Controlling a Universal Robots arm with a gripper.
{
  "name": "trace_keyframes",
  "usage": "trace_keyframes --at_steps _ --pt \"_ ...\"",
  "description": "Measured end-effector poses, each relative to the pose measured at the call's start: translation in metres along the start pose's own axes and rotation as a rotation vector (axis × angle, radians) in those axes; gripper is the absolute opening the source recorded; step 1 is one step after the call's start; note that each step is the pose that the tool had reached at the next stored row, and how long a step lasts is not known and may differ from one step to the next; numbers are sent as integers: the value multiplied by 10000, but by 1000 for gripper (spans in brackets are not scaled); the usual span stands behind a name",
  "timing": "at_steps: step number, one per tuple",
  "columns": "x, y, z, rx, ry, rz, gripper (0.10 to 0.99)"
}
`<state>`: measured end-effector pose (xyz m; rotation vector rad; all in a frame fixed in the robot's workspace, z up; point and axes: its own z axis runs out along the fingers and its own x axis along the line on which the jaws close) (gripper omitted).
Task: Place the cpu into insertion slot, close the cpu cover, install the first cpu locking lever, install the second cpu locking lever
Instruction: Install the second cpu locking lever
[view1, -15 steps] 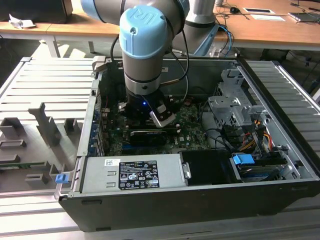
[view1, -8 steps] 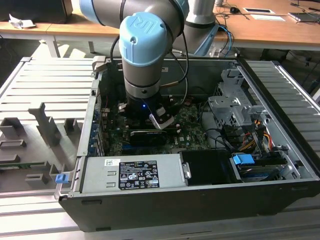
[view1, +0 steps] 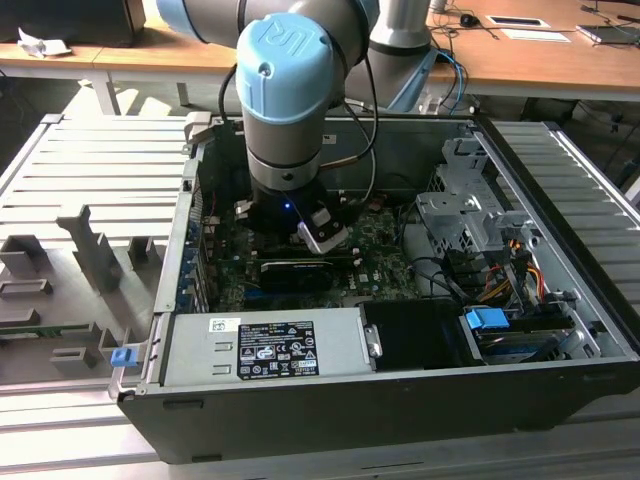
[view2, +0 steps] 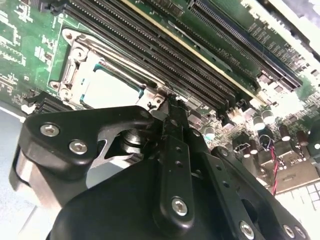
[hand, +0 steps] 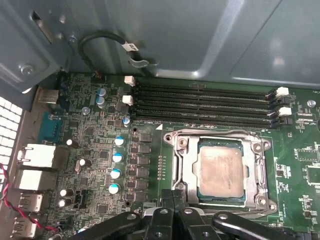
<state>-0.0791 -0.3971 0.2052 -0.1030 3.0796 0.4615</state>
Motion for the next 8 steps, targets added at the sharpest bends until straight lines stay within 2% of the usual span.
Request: trace_keyframes --at_steps 3,8 --pt "-2 11 -35 10 0 4 106" --pt "-2 13 -44 10 0 7 106"
